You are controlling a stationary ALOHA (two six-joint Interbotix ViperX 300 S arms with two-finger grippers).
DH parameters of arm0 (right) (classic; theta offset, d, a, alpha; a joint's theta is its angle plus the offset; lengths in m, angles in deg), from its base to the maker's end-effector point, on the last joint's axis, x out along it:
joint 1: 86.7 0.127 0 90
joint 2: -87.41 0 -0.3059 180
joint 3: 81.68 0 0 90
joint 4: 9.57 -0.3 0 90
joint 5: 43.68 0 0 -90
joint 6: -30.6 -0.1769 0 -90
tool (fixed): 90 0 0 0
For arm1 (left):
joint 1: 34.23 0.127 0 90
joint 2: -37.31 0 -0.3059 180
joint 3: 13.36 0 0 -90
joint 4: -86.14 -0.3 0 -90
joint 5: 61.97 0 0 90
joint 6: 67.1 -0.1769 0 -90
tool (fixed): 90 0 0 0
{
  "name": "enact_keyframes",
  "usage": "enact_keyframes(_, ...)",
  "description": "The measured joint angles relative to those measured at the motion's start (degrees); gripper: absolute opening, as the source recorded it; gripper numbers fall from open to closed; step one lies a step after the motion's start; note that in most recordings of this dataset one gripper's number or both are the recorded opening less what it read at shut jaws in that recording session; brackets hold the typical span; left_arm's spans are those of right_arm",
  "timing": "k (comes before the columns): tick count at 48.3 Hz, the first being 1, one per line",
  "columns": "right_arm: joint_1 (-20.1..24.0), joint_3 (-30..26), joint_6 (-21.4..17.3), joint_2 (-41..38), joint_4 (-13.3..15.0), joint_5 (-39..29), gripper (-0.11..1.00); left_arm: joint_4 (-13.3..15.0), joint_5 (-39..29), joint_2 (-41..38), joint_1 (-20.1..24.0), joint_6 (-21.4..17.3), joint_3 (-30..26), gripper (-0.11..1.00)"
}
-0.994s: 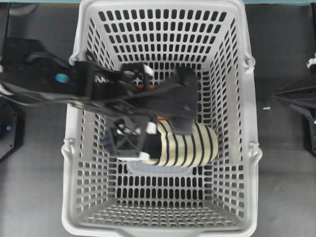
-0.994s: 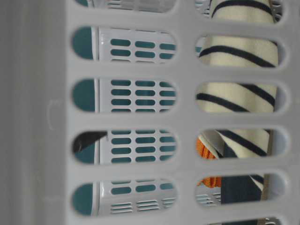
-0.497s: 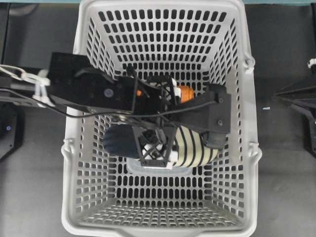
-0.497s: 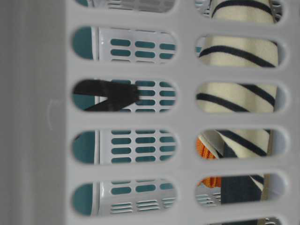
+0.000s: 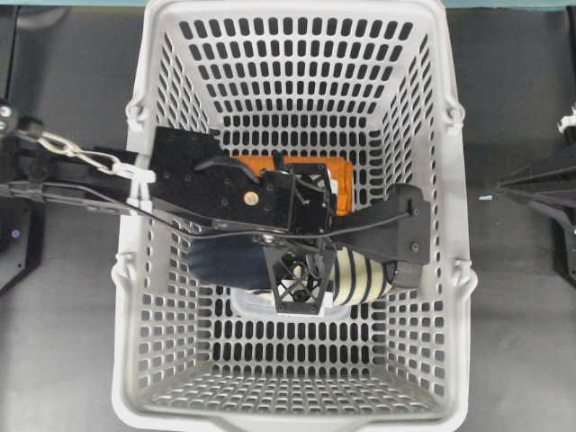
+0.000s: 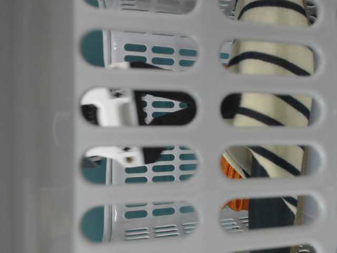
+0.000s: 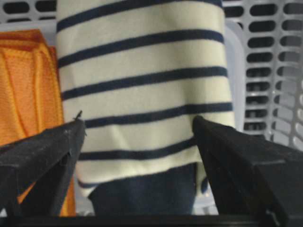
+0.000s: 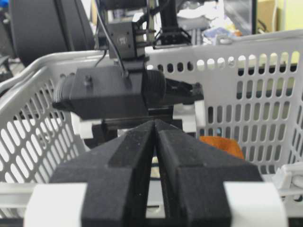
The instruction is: Pick up the slipper from the shopping basket with the left arm.
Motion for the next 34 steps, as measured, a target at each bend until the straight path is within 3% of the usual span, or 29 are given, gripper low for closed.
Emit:
enact_keyframes(10, -0.09, 0.35, 0.0, 0.0, -0.09, -0.09, 0.0, 0.0, 0.53, -0.62, 0.0, 0.09, 1.58, 0.84)
enact_keyframes(14, 0.0, 0.35, 0.0, 0.0, -0.09, -0.26, 0.0, 0.09, 0.79, -0.62, 0.0, -0.09, 1.93, 0.68)
enact_keyframes(25, 0.0, 0.35, 0.0, -0.09, -0.09, -0.97, 0.0, 0.0, 0.62, -0.62, -0.35, -0.7, 1.14, 0.06)
enact_keyframes(27, -0.09, 0.44, 0.0, 0.0, -0.09, -1.05, 0.0, 0.09, 0.26, -0.62, -0.35, -0.88, 0.62, 0.01)
enact_keyframes(34, 0.0, 0.44, 0.0, 0.0, -0.09, -1.14, 0.0, 0.0, -2.29, 0.09, -0.44, -1.05, -2.46, 0.01)
